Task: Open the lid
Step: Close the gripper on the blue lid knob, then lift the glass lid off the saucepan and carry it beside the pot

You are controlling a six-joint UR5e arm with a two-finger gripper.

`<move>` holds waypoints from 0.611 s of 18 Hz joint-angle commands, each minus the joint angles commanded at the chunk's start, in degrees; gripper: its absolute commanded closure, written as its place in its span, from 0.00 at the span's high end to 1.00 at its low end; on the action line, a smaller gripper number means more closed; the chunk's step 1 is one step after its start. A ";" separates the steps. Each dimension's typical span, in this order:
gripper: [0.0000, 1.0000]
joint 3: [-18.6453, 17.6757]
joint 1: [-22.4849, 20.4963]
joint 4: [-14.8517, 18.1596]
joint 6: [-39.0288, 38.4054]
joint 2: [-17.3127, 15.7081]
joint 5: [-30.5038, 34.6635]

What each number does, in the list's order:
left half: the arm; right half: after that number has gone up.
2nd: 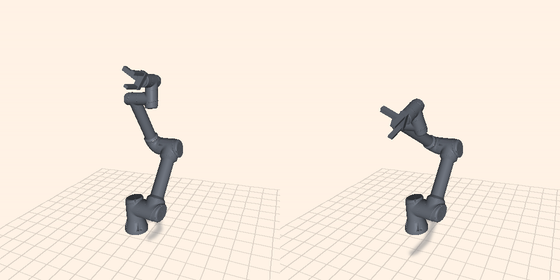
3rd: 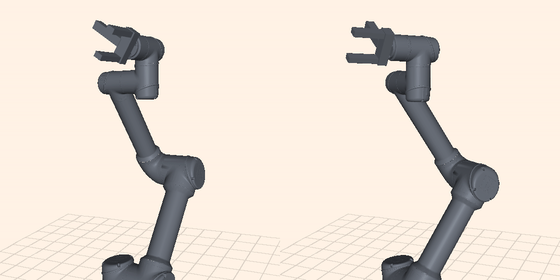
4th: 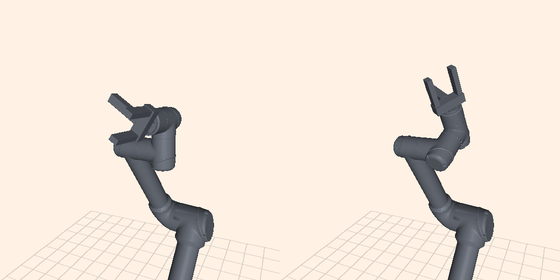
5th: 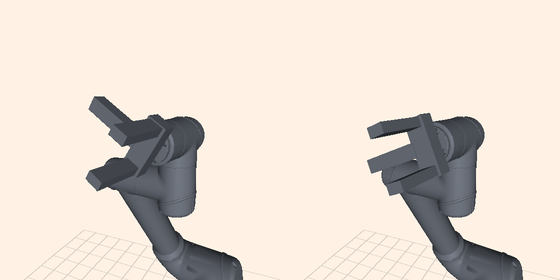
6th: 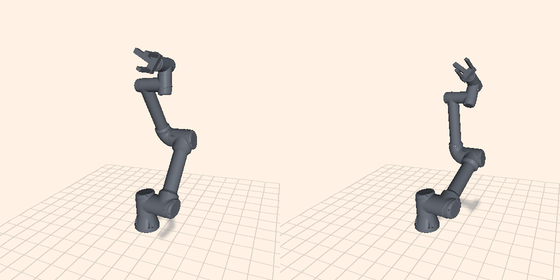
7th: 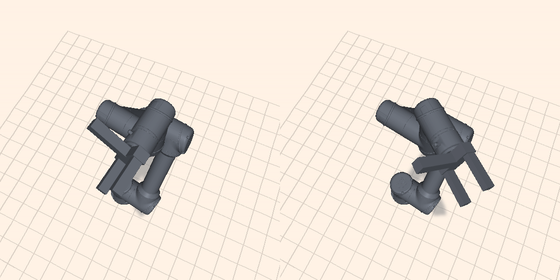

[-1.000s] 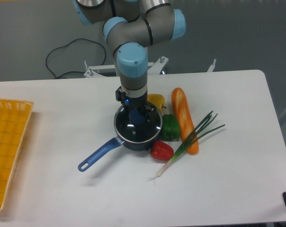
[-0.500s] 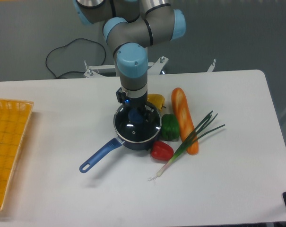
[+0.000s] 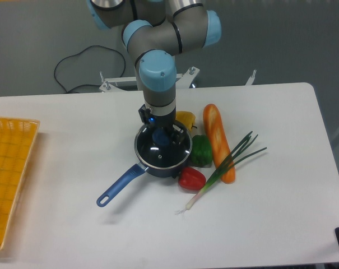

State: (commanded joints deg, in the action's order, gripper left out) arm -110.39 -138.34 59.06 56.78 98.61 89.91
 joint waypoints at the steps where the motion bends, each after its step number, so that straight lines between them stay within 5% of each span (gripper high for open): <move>1: 0.59 0.17 0.00 0.00 0.00 0.00 0.00; 11: 0.58 2.98 -0.53 2.10 1.14 0.00 0.35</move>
State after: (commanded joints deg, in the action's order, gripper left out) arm -107.41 -138.87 61.17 57.92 98.61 90.26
